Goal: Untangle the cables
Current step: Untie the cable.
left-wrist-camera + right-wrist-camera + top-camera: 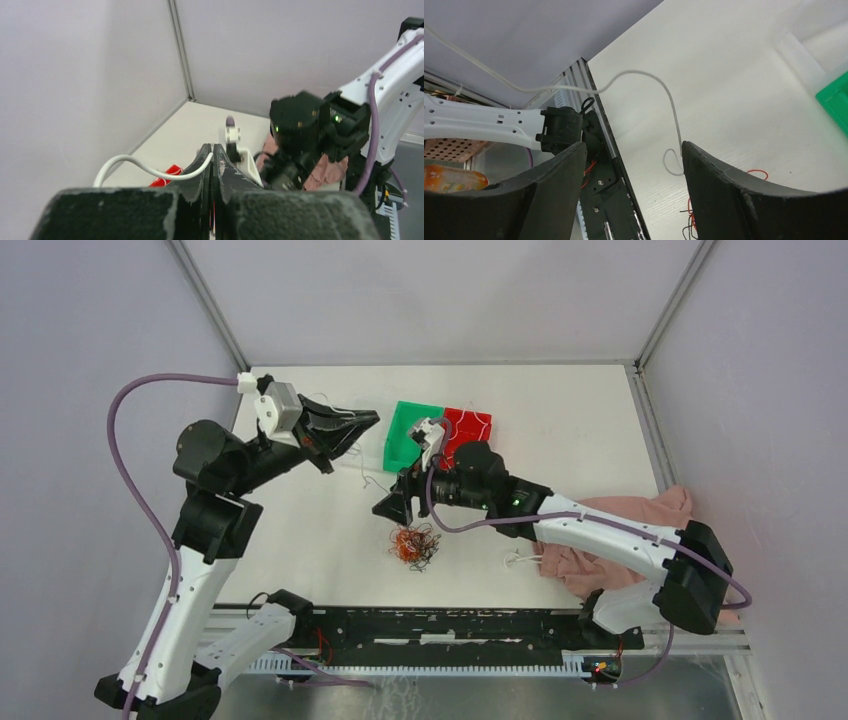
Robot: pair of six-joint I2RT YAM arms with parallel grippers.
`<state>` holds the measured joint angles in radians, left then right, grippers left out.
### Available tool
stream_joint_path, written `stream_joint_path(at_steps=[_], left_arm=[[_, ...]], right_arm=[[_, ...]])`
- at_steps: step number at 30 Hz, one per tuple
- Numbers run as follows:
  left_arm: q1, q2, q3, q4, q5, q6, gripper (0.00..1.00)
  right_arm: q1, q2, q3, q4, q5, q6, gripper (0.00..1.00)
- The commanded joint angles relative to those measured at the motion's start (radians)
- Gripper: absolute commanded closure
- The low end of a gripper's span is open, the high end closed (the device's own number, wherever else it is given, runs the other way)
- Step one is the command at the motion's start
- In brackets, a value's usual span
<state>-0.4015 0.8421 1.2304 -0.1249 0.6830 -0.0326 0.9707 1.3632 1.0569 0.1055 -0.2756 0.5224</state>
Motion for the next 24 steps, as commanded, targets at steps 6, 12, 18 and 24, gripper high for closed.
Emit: stream_joint_path(at_steps=[6, 12, 18, 24], left_arm=[[-0.002, 0.066, 0.181, 0.045, 0.005, 0.066, 0.97], [-0.003, 0.123, 0.324, 0.092, -0.022, 0.097, 0.97], [-0.003, 0.211, 0.517, 0.148, -0.083, 0.162, 0.97], [-0.002, 0.325, 0.769, 0.207, -0.173, 0.219, 0.97]], right_arm=[[0.06, 0.157, 0.072, 0.117, 0.125, -0.044, 0.33], [0.064, 0.189, -0.012, 0.194, 0.174, -0.024, 0.29], [0.066, 0.212, -0.037, 0.215, 0.194, -0.002, 0.29], [0.076, 0.248, -0.068, 0.263, 0.205, 0.014, 0.29]])
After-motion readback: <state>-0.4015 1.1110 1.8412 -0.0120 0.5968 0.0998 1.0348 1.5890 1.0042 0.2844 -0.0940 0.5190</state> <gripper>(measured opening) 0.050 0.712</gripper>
